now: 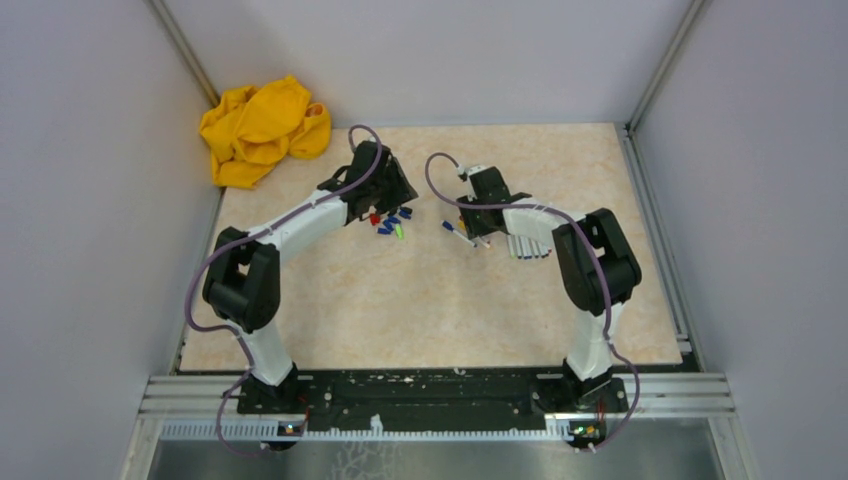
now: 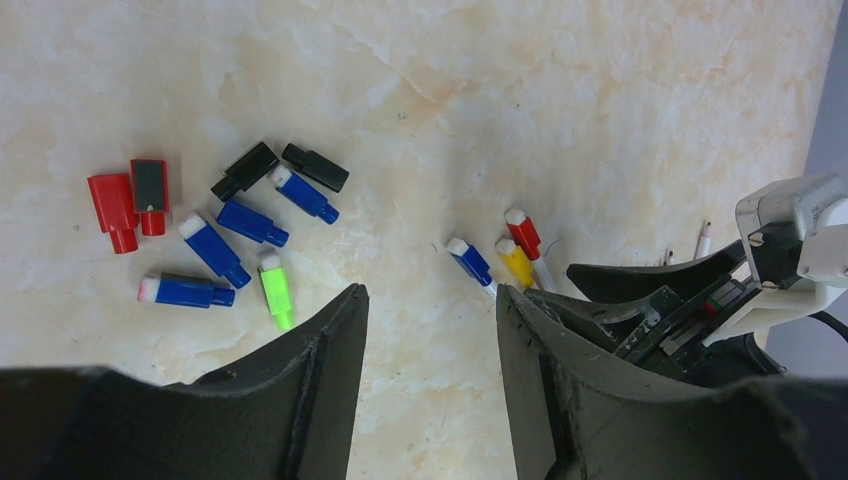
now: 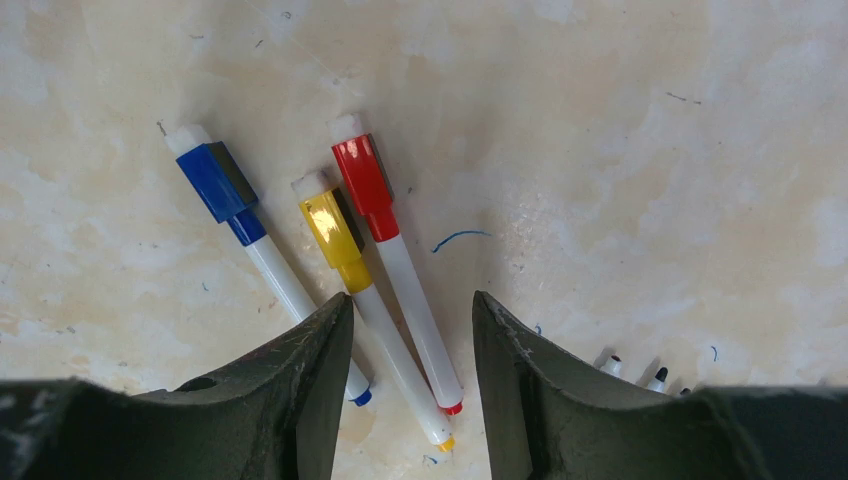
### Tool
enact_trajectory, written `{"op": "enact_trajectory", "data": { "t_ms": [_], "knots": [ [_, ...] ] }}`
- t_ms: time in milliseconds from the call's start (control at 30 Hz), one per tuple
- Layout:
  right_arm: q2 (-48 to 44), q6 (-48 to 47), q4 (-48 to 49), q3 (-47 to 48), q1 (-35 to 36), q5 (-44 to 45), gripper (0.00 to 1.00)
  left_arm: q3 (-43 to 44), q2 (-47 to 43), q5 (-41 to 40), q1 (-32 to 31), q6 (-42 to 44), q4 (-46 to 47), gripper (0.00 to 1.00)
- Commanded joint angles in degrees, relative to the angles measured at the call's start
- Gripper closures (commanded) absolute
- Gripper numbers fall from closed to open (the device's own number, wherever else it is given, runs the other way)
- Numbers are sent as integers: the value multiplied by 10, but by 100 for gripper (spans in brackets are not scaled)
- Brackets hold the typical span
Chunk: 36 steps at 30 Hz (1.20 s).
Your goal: Open the pen caps
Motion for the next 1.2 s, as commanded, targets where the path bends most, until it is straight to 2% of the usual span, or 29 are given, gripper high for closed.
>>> {"op": "enact_trajectory", "data": {
  "t_ms": [0, 167, 367, 1167],
  "knots": [
    [-34, -6, 24, 6, -2, -4, 53, -4, -21, 10, -4, -5, 16, 43],
    [-66, -7, 27, -6, -2, -5, 56, -6, -16, 15, -4, -10, 18, 44],
    [-65, -5, 27, -5, -2, 10, 65, -9, -14, 20, -4, -15, 22, 44],
    [-2, 0, 24, 10, -10, 2, 66, -21, -23, 22, -3, -11, 31, 44]
  ]
}}
